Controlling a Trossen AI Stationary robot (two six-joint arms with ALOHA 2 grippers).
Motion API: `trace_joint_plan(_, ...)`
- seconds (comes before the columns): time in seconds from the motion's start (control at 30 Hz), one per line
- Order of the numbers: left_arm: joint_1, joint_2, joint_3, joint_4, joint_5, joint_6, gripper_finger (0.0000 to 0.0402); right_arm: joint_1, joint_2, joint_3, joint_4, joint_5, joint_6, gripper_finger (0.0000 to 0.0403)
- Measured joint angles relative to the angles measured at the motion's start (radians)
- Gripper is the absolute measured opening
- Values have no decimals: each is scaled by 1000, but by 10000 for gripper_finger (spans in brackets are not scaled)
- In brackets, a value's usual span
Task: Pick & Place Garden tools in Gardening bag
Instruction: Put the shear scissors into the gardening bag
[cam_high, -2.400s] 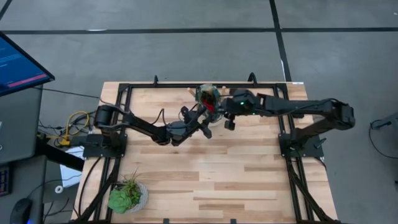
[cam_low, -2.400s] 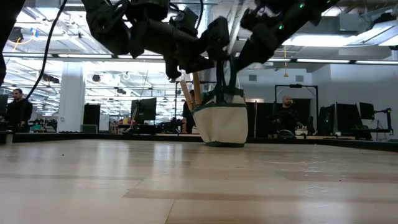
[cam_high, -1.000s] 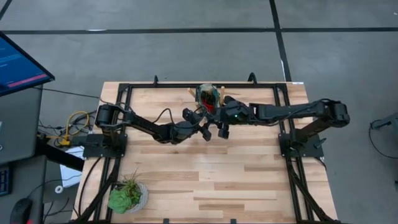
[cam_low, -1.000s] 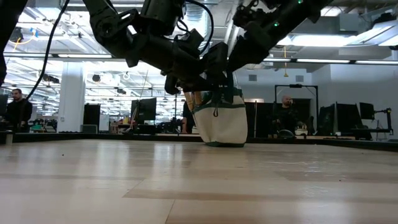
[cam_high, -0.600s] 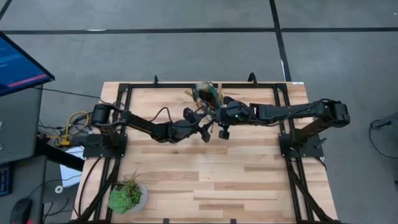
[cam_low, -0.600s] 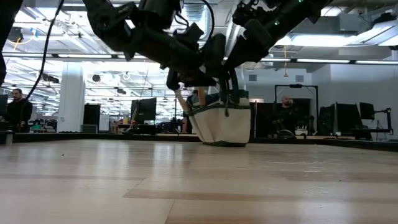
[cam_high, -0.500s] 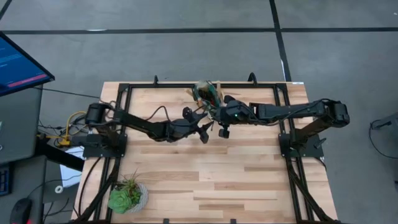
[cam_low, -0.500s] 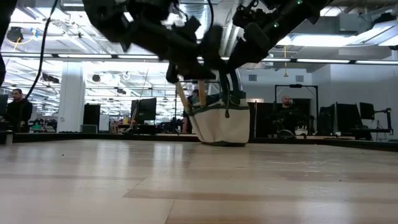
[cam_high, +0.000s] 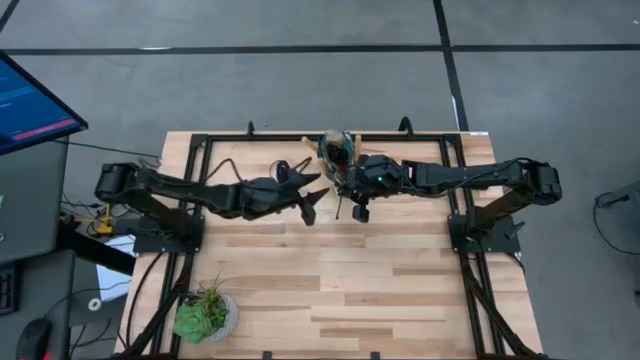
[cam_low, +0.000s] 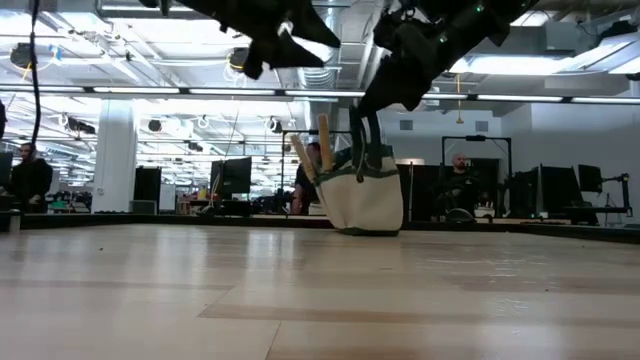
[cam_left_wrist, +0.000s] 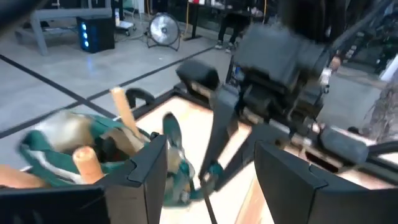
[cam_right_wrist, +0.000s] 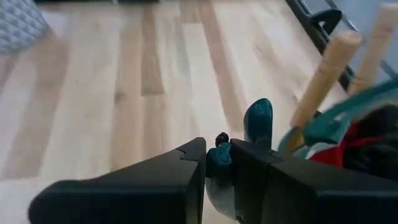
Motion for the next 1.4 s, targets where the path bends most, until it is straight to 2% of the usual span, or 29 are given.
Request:
trace_joint_plan(0.17,0,-58,-1,-25,-2,0,187,3,-11,46,9,-82,43,43)
trace_joint_plan(0.33,-3,-77,-1,-61,-2,0,179,6,-12,79,-37,-105,28,43)
trace_joint_plan(0.6,-34,-74,-1,-80,-2,0,175,-8,-12,79,-171,-106,-191,43)
trace_joint_plan(0.9,-74,-73,-1,-113,-1,-2,168,-3,-17,79,-177,-167,-262,43)
trace_joint_plan(1.07,-94,-73,-1,-117,-1,-3,163,-32,0,79,-116,-318,-176,43)
trace_joint_plan(1.23,-113,-73,-1,-117,-1,-5,159,-18,4,80,-19,-337,-126,43)
trace_joint_plan(1.4,-125,-73,-1,-121,-1,-29,159,-29,4,80,-74,-338,-158,43)
